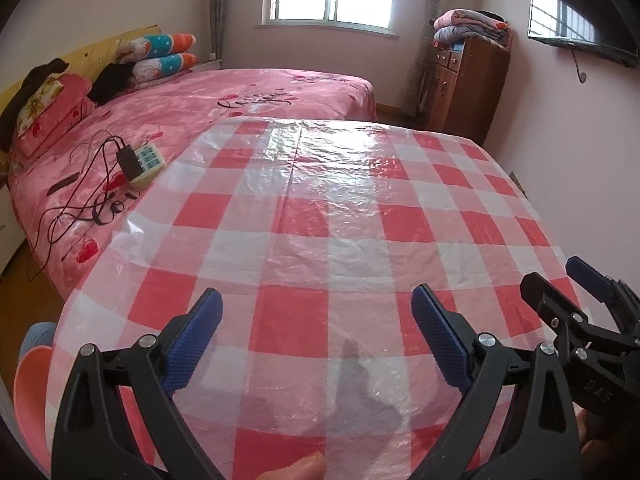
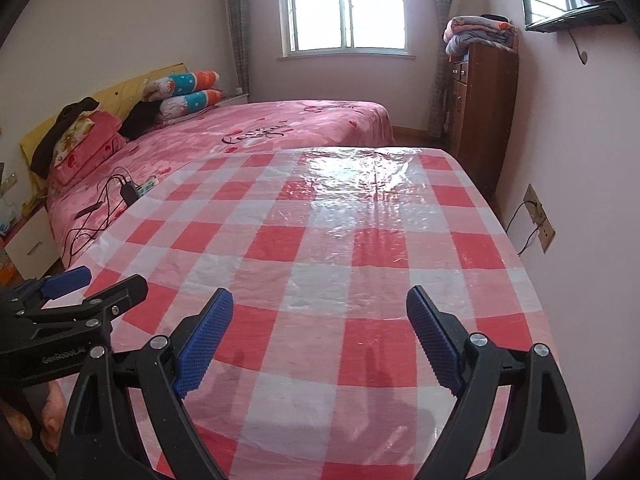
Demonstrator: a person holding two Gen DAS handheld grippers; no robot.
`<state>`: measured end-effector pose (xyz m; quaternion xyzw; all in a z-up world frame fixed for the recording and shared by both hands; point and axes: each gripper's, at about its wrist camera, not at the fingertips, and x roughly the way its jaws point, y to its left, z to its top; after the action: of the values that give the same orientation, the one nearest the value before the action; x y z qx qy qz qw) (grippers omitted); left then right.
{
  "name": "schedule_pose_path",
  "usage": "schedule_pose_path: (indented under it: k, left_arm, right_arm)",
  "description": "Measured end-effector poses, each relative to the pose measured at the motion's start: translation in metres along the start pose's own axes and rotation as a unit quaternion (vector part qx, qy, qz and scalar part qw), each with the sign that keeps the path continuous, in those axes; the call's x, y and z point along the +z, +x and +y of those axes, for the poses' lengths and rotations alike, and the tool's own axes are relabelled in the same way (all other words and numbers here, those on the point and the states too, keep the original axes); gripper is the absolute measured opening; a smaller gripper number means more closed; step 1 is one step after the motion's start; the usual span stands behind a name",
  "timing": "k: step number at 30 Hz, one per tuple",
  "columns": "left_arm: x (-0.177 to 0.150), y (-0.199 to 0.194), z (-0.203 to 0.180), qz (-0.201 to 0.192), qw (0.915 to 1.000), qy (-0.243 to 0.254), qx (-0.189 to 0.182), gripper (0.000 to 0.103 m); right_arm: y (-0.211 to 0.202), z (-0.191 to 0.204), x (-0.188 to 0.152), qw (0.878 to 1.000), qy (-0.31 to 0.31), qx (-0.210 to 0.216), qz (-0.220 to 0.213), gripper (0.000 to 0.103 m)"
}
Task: Collect trash
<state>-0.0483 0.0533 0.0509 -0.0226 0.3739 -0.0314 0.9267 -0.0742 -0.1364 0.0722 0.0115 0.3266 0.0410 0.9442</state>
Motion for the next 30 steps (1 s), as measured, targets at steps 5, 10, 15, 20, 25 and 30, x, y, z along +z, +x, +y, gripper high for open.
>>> schedule_pose_path:
  k: [5, 10, 15, 20, 25, 30]
  left_arm:
    - [0.0003, 0.0017, -0.0065, 0.001, 1.0, 0.007, 0.003, 0.096]
    - [0.0009, 0.0003, -0.0096, -0.005, 0.9999, 0.013, 0.009, 0.096]
    - [0.002, -0.0019, -0.01, -0.011, 0.9998, 0.014, 0.012, 0.096]
    - [0.0021, -0.0023, -0.0105, -0.014, 0.9997, 0.015, 0.013, 0.096]
    - [0.0018, -0.0025, -0.0103, -0.016, 0.9997, 0.015, 0.015, 0.096]
    - [0.0021, -0.0016, -0.0109, -0.017, 0.9996, 0.016, 0.016, 0.096]
  right_arm:
    - [-0.0017, -0.0049, 0.0001, 1.0, 0.004, -0.004, -0.003, 0.087]
    - [-0.0022, -0.008, 0.0005, 1.0, 0.006, -0.007, -0.004, 0.087]
    - [-0.0017, -0.0077, 0.0005, 1.0, 0.005, -0.008, -0.003, 0.087]
    - [-0.0012, -0.0076, 0.0002, 1.0, 0.005, -0.009, -0.002, 0.087]
    - [0.0, -0.0084, -0.0006, 1.0, 0.005, -0.009, -0.001, 0.087]
    - [0.0, -0.0088, -0.0009, 1.0, 0.004, -0.009, -0.001, 0.087]
